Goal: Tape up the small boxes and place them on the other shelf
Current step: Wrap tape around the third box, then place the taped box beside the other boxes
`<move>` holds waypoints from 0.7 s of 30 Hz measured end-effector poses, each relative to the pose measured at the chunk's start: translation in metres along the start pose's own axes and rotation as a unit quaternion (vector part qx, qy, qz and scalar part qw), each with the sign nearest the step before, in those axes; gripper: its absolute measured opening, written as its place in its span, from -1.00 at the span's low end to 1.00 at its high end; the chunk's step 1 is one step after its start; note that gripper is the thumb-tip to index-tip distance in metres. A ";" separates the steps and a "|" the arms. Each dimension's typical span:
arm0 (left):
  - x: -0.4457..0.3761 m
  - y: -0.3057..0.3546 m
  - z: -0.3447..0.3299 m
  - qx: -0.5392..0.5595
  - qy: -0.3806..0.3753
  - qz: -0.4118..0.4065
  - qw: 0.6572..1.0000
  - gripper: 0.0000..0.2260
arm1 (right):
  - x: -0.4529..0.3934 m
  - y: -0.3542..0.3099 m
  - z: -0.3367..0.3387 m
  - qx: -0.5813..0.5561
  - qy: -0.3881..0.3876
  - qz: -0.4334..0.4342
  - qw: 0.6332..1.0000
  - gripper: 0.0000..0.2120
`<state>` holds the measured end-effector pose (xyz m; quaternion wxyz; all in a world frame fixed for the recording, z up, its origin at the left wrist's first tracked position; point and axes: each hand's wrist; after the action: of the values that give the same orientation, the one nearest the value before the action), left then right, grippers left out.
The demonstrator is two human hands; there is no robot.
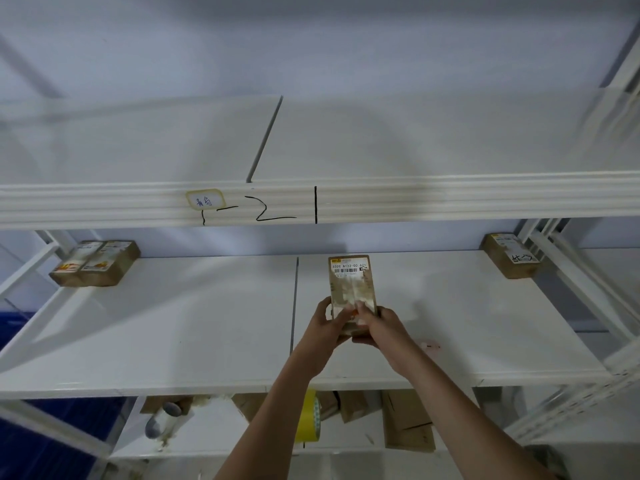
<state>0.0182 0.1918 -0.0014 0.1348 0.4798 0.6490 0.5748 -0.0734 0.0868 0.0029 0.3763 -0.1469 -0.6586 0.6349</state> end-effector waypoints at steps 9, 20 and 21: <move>-0.006 -0.007 -0.001 -0.047 0.055 -0.037 0.997 -0.58 | 0.005 0.000 -0.007 0.030 0.041 -0.001 0.999 -0.69; -0.006 -0.001 0.004 -0.075 0.119 -0.082 0.987 -0.56 | 0.006 0.000 -0.018 0.060 0.053 0.098 0.992 -0.46; -0.005 0.002 0.007 -0.058 0.120 -0.071 0.988 -0.57 | 0.007 -0.002 -0.022 0.039 0.046 0.108 0.992 -0.45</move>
<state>0.0271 0.1919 -0.0040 0.1237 0.3511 0.6589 0.6537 -0.0627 0.1074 0.0052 0.3412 -0.2314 -0.5960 0.6891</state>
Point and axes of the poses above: each hand's wrist, its own x-axis away from the middle knuckle, its own z-axis out of the back of the hand, y = z × x, and after that the axes turned 5 degrees about z, right-handed
